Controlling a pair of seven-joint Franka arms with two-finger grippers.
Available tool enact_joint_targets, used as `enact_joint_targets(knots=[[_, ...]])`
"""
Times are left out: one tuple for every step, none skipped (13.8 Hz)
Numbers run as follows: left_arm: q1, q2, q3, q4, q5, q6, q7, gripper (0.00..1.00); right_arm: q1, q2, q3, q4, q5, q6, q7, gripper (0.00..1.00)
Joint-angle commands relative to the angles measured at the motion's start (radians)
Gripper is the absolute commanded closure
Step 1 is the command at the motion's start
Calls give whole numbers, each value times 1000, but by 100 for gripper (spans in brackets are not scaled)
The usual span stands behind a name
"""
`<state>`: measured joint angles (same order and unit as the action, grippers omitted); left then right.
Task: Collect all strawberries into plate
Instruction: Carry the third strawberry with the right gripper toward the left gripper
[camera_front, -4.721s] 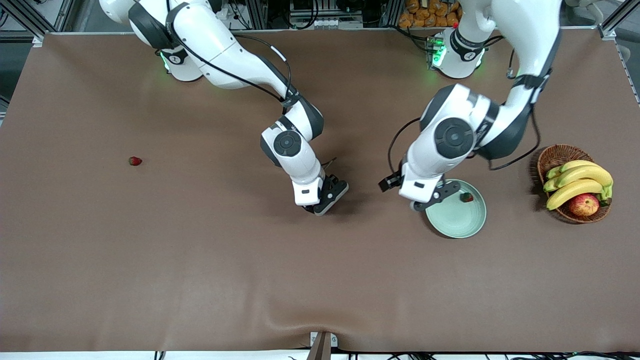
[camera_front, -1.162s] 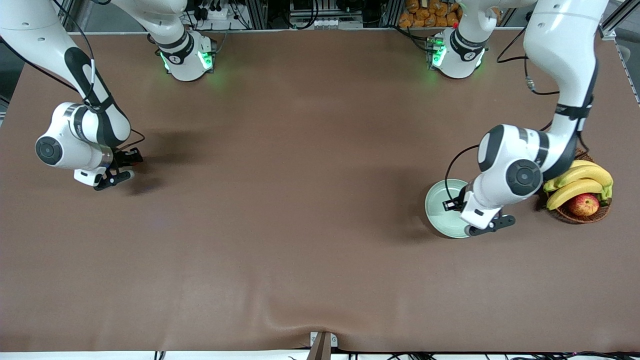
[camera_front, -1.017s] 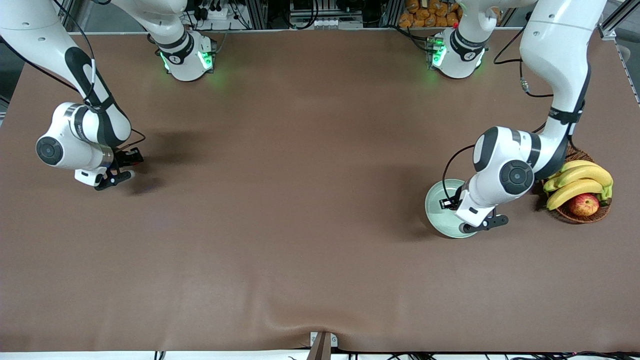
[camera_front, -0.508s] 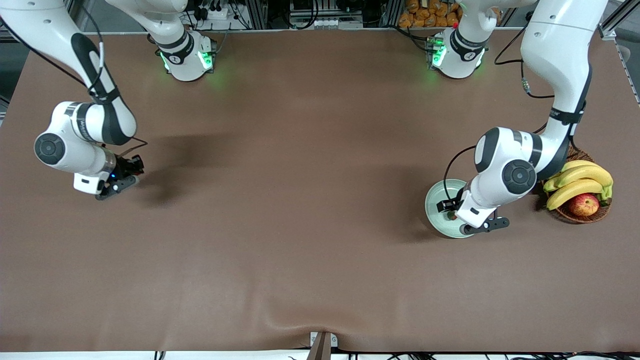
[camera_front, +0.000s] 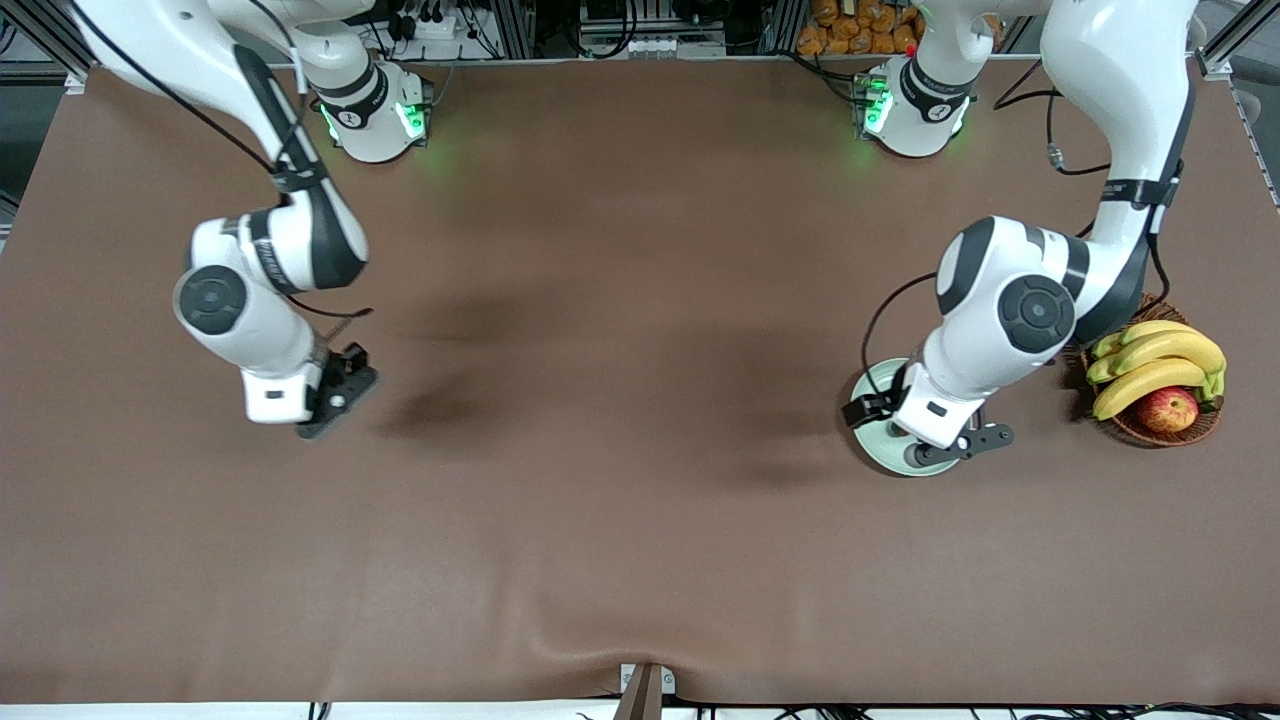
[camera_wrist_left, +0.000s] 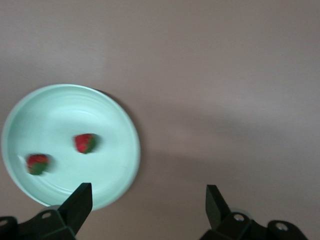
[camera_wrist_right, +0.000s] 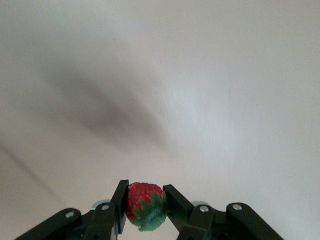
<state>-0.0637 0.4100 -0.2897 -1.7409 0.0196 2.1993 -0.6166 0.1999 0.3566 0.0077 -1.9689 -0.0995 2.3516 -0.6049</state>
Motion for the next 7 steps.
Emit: enact_joint_targets(knots=[[-11,33,-20,76,-75,-24,-70,0,88,172,-9,215,68,-15,10,100],[-31,49,-19,104,-90,-24,-137,0,119,224,-9,279,125,-17,10,100],[-54,70,-20,139,-93,-24,-208,0,156,272,-9,335,179,-14,19,100],[-77,91,-19,171,-93,-24,-268,0,191,307,-11,375,222,-9,43,100],[-97,113,-19,197,-93,-24,-323,0,229,338,-11,410,243,-8,86,100],[-116,136,-19,216,-93,-24,-389,0,262,366,-11,450,247,-6,147,100],[-134,157,-19,240,-92,-24,-455,0,294,393,-11,487,250,-6,227,100]])
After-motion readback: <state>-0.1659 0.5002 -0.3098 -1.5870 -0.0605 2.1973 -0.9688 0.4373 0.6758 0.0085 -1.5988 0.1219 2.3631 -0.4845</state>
